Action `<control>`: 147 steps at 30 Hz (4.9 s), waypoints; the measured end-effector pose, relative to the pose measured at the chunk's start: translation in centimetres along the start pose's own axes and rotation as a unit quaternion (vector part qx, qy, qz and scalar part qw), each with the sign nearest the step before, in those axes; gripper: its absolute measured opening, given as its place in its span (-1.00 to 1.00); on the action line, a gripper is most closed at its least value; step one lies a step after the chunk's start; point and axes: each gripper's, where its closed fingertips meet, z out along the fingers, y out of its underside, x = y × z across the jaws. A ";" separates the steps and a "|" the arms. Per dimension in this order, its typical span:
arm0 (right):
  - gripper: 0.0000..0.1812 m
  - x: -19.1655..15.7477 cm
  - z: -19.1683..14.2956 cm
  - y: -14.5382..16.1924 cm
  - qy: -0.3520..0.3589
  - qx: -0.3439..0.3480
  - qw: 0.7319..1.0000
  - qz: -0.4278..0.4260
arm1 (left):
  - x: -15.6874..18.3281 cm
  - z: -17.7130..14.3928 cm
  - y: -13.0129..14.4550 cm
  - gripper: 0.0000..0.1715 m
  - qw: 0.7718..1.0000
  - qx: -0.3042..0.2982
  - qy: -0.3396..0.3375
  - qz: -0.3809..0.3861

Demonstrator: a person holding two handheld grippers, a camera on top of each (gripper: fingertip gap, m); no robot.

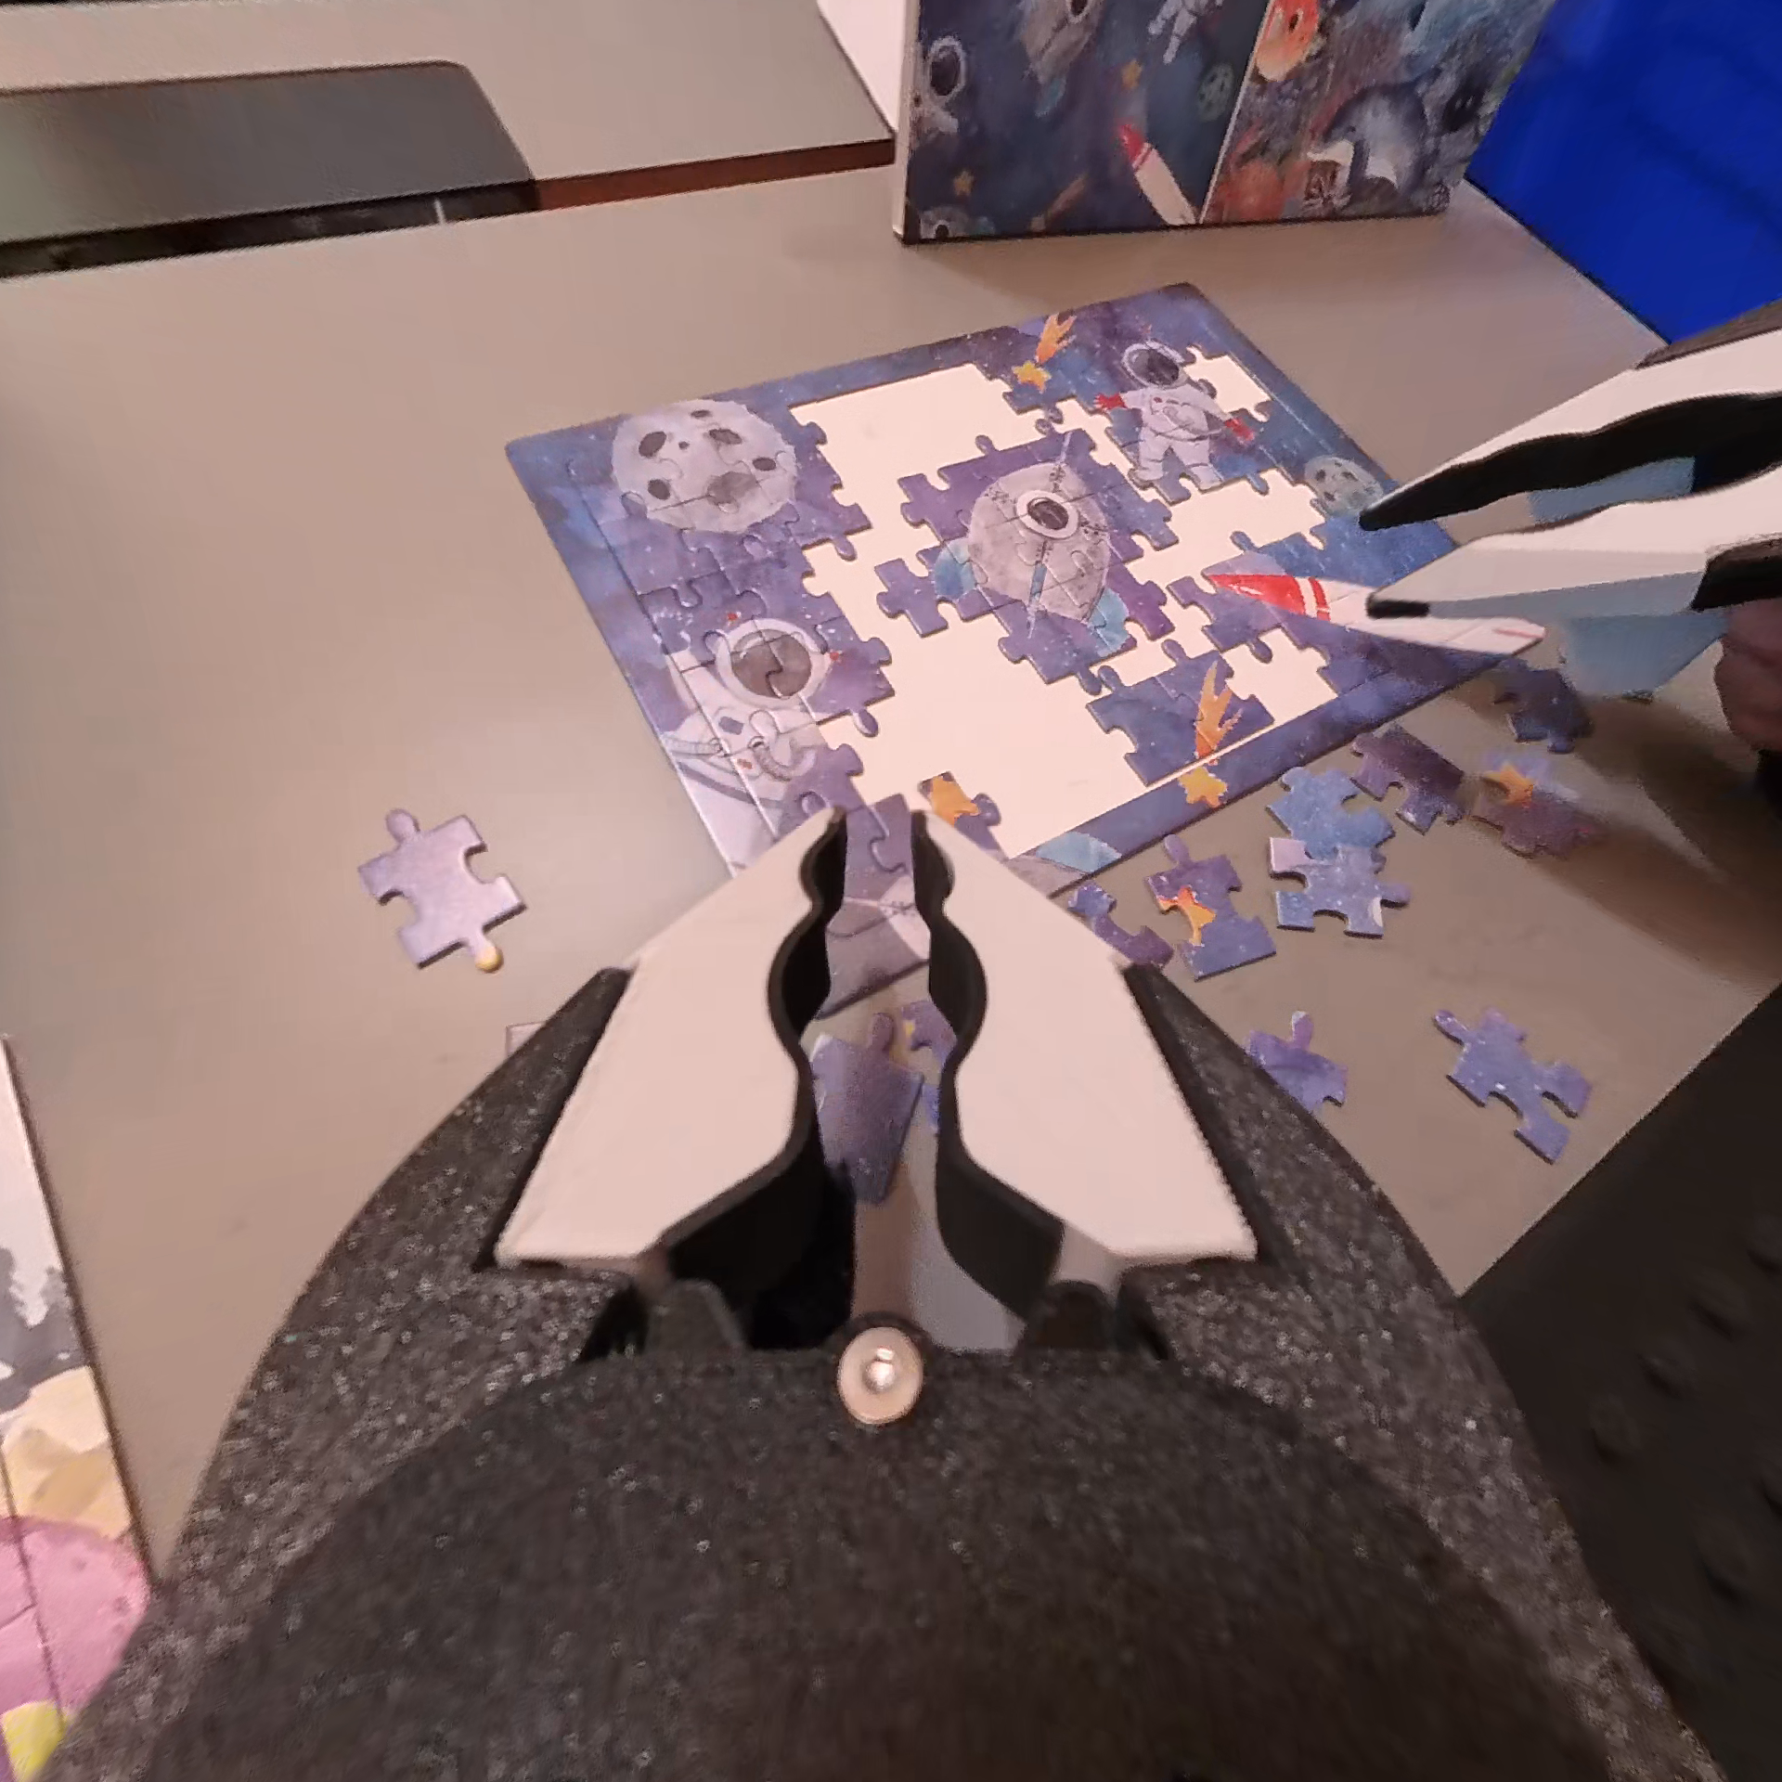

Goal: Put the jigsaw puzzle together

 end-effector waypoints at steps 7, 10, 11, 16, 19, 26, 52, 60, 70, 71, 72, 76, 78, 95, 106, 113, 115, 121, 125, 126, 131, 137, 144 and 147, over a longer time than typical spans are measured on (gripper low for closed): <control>-0.77 -1.0 1.1 -0.2 -0.026 -0.001 0.997 -0.070 | -0.7 0.6 0.7 -0.85 1.000 -0.013 0.000 0.001; -0.78 -1.8 1.6 0.3 -0.041 -0.015 0.996 -0.083 | -0.6 0.6 0.7 -0.85 1.000 -0.014 0.002 0.005; -0.78 -2.0 1.6 0.3 -0.044 -0.016 0.995 -0.084 | -0.5 0.7 0.8 -0.85 1.000 -0.015 0.003 0.005; -0.78 -1.6 1.1 -0.2 -0.030 -0.002 0.996 -0.078 | -0.2 0.7 0.9 -0.85 1.000 -0.016 0.011 0.001; -0.77 -1.4 0.7 -0.4 -0.017 0.000 0.997 -0.080 | -0.3 0.6 0.9 -0.84 1.000 -0.017 0.006 0.002; -0.77 2.5 -0.4 1.1 0.085 -0.036 0.996 -0.020 | -0.1 0.7 1.1 -0.84 1.000 -0.023 0.001 0.009; -0.73 2.4 -0.4 1.3 0.048 -0.028 0.998 0.043 | 0.3 1.1 1.8 -0.84 0.999 -0.040 0.010 0.003; -0.73 2.4 -0.3 1.4 0.046 -0.030 0.998 0.044 | 0.3 1.1 1.8 -0.84 0.999 -0.042 0.010 0.004; -0.73 2.2 -0.2 1.6 0.046 -0.037 0.998 0.037 | 0.4 1.1 2.0 -0.84 0.999 -0.046 0.013 0.004; -0.73 2.2 -0.2 1.6 0.046 -0.037 0.998 0.036 | 0.4 1.1 2.0 -0.84 0.999 -0.047 0.013 0.005; -0.73 2.2 -0.1 1.6 0.046 -0.038 0.998 0.036 | 0.4 1.2 2.0 -0.84 0.999 -0.047 0.013 0.005; -0.73 2.2 -0.1 1.7 0.047 -0.040 0.998 0.033 | 0.4 1.2 2.0 -0.84 0.999 -0.047 0.013 0.005; -0.73 2.2 0.0 1.7 0.046 -0.041 0.998 0.034 | 0.5 1.2 2.1 -0.84 0.999 -0.048 0.013 0.005; -0.73 1.9 0.4 1.9 0.040 -0.050 0.998 0.021 | -0.3 1.1 2.1 -0.84 0.999 -0.050 0.006 -0.011; -0.76 1.2 1.9 0.4 0.010 -0.027 0.999 -0.016 | -2.9 1.1 2.2 -0.84 0.998 -0.059 -0.030 -0.017; -0.60 -0.6 1.7 0.3 -0.054 -0.121 0.991 -0.005 | -3.2 1.4 2.5 -0.84 0.997 -0.072 -0.032 -0.005; -0.54 -1.2 1.5 -1.5 -0.073 -0.144 0.986 -0.048 | -3.2 1.4 2.5 -0.84 0.997 -0.073 -0.032 -0.003; -0.14 0.3 6.1 -2.9 -0.117 -0.242 0.946 -0.184 | -3.4 1.3 3.0 -0.84 0.996 -0.083 -0.038 -0.005; -0.30 1.4 8.2 -2.2 -0.126 -0.267 0.937 -0.190 | -3.2 1.4 3.7 -0.87 0.995 -0.097 -0.025 -0.015; -0.33 1.6 8.4 -2.1 -0.126 -0.268 0.937 -0.187 | -3.1 1.5 3.7 -0.93 0.995 -0.097 -0.021 -0.014; -0.39 1.4 9.1 -2.3 -0.124 -0.248 0.943 -0.182 | -2.8 1.5 3.7 -1.00 0.995 -0.099 -0.019 -0.001; -0.37 1.5 9.6 -2.8 -0.116 -0.238 0.949 -0.170 | -2.8 1.5 3.8 -1.00 0.995 -0.098 -0.017 -0.005; -0.36 1.4 10.3 -3.3 -0.115 -0.225 0.953 -0.169 | -2.8 1.5 3.8 -1.00 0.995 -0.097 -0.017 -0.004; -0.36 0.6 10.2 -3.8 -0.127 -0.219 0.952 -0.171 | -2.8 1.5 3.8 -1.00 0.995 -0.097 -0.017 -0.003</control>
